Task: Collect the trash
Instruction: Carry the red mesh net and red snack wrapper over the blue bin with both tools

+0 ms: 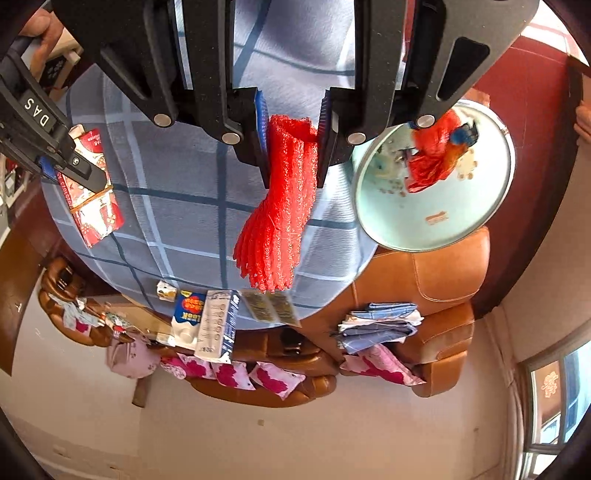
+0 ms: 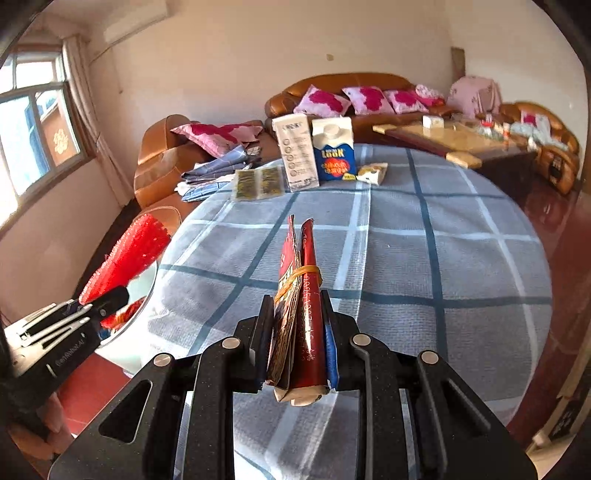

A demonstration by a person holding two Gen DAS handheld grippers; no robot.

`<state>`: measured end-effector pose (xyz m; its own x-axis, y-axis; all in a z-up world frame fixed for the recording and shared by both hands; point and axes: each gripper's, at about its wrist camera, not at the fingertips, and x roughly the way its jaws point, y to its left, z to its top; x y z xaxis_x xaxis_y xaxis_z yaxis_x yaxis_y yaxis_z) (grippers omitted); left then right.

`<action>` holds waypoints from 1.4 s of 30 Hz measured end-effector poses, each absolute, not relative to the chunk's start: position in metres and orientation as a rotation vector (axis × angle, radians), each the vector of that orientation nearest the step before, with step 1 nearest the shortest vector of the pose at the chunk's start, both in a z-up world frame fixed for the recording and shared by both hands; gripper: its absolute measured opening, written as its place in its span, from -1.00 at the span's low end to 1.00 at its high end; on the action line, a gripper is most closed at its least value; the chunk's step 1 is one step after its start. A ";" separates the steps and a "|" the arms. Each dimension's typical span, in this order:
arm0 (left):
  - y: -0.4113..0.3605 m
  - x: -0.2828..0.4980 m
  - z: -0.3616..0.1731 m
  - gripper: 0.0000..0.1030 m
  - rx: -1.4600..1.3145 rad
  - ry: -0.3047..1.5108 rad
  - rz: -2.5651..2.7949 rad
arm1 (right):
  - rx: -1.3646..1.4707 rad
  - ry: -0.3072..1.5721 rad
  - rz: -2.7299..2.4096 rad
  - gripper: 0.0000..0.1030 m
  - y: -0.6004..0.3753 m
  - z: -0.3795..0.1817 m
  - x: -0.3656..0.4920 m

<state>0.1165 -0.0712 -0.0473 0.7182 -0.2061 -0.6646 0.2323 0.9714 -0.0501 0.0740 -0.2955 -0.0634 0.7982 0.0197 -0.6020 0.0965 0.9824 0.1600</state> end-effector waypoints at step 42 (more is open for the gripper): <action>0.062 0.093 -0.050 -0.59 -0.078 0.728 -0.035 | 0.007 0.633 0.206 -0.52 -0.149 -0.051 0.091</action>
